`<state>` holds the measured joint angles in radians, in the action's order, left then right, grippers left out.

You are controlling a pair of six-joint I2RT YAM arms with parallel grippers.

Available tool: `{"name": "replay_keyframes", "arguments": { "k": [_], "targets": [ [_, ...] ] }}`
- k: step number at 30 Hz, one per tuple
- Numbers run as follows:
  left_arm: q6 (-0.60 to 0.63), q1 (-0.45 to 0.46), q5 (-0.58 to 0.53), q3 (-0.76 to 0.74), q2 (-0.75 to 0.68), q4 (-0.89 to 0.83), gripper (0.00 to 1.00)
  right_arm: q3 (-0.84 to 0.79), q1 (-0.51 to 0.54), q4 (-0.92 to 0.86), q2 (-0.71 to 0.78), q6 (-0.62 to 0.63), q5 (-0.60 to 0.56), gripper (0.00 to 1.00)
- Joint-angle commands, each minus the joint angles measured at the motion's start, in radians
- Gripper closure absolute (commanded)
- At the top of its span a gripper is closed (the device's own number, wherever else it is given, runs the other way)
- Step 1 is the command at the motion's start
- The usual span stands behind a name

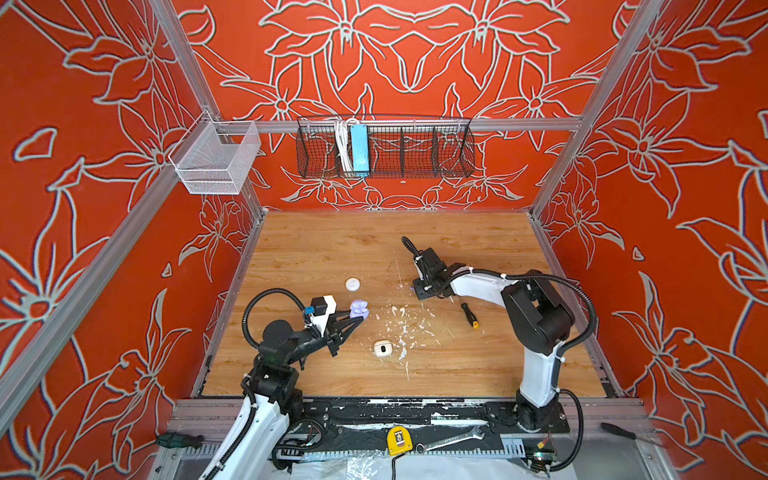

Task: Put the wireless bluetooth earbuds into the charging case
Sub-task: 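Lower the right gripper and close it on a lilac earbud, then lift the lilac earbud and carry it toward the case in the left gripper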

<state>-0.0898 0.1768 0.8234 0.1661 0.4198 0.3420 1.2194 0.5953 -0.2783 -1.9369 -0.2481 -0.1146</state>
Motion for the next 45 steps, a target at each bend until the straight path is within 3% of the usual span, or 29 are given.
{"name": "replay_keyframes", "arguments": {
  "k": [1,24,45],
  "targets": [
    [0.010,0.003,0.000,-0.011,-0.019,0.004,1.00,0.041,0.007,-0.040,-0.033,-0.010,-0.061,0.58],
    [0.010,0.003,-0.007,-0.014,-0.051,-0.024,1.00,0.068,0.006,-0.029,-0.090,-0.056,-0.019,0.60],
    [0.016,0.003,-0.001,-0.009,-0.075,-0.031,1.00,0.018,0.006,0.022,-0.072,-0.075,0.006,0.74]
  ]
}}
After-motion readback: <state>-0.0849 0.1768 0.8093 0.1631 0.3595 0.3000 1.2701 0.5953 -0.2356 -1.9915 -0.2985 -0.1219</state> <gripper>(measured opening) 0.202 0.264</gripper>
